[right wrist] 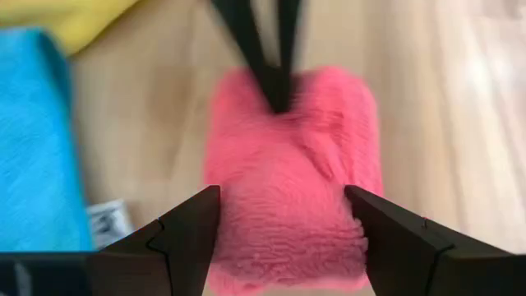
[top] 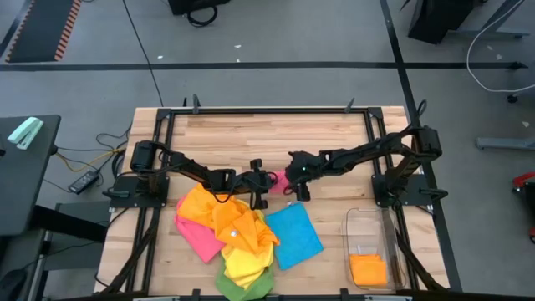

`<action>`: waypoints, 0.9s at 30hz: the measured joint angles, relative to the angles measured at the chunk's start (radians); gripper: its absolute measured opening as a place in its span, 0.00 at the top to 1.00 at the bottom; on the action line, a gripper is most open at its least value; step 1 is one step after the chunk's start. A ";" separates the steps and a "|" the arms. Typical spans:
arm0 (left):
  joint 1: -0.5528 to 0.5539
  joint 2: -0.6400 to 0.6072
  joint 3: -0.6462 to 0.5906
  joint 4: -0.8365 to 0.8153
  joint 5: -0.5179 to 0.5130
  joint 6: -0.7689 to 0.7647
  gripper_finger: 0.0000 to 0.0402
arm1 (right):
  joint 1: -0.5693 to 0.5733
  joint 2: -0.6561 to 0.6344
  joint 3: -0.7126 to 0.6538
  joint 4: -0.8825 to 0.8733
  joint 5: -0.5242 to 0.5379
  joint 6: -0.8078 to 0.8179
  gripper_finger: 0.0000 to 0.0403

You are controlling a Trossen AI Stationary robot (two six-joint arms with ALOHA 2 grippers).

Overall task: Fold microfiber towels
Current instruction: Fold the pink towel

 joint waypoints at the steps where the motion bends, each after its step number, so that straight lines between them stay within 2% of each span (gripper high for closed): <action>1: 0.000 0.000 0.000 0.000 0.000 0.000 0.95 | -0.009 0.000 0.000 0.004 0.001 0.015 0.34; 7: 0.000 0.000 0.000 -0.005 0.000 0.004 0.97 | -0.055 0.000 0.000 -0.005 0.000 0.128 0.34; 16: 0.000 0.000 0.000 -0.009 0.000 -0.005 0.95 | -0.056 -0.017 0.002 -0.030 -0.028 0.227 0.34; 20: 0.000 0.000 0.000 -0.016 -0.009 -0.006 0.97 | -0.049 -0.059 0.010 -0.001 0.028 0.180 0.34; 23: 0.000 0.000 0.000 -0.022 -0.026 -0.006 0.98 | -0.031 -0.086 0.008 0.043 0.030 0.126 0.34; 27: 0.000 0.000 0.000 -0.027 -0.040 -0.005 0.95 | -0.003 -0.061 -0.001 0.135 0.090 0.046 0.34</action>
